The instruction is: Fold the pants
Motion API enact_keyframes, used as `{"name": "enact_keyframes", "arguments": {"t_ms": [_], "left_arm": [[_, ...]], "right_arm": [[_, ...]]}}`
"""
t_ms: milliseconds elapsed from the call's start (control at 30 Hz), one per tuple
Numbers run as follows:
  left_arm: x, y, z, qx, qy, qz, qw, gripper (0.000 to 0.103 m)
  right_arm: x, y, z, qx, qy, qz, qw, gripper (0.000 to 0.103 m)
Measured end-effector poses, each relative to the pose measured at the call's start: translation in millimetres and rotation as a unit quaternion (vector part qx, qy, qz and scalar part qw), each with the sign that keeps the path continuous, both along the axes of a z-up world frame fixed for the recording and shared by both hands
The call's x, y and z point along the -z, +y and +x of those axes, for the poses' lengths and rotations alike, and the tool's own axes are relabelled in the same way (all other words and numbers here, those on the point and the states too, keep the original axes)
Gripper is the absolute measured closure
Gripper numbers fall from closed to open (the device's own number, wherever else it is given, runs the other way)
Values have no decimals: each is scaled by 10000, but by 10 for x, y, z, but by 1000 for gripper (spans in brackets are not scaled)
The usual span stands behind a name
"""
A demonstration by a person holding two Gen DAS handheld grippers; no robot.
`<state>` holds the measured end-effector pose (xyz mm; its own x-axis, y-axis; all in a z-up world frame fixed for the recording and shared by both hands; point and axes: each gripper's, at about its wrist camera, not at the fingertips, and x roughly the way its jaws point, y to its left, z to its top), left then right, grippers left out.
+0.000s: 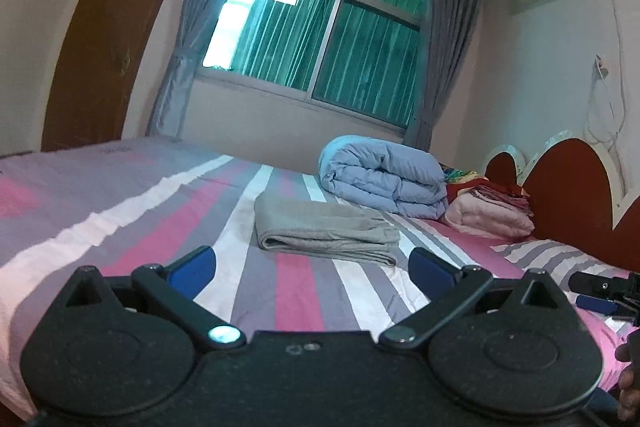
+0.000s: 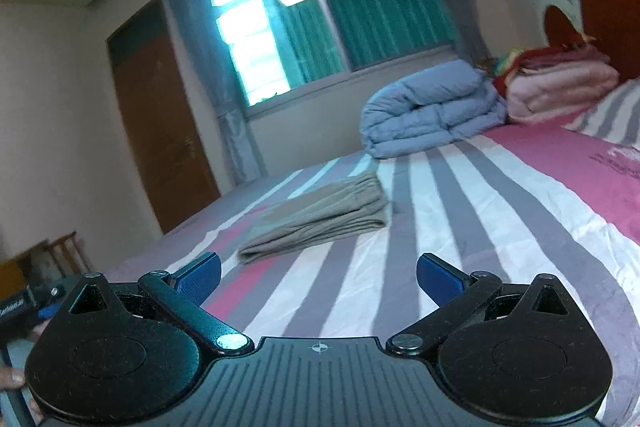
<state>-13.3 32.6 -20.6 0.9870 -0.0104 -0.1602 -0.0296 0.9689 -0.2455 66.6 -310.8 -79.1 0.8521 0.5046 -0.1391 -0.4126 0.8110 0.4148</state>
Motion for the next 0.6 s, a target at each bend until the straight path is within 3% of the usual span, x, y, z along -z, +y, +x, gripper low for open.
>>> {"name": "enact_keyframes", "arguments": {"t_ms": [400, 600], "left_arm": [[-47, -285, -412, -22, -26, 372, 9993, 6], [-20, -330, -353, -127, 74, 539, 9984, 6]], "right_arm": [[-57, 322, -478, -47, -299, -592, 9978, 0], [-16, 527, -550, -258, -610, -1083, 9919, 0]]}}
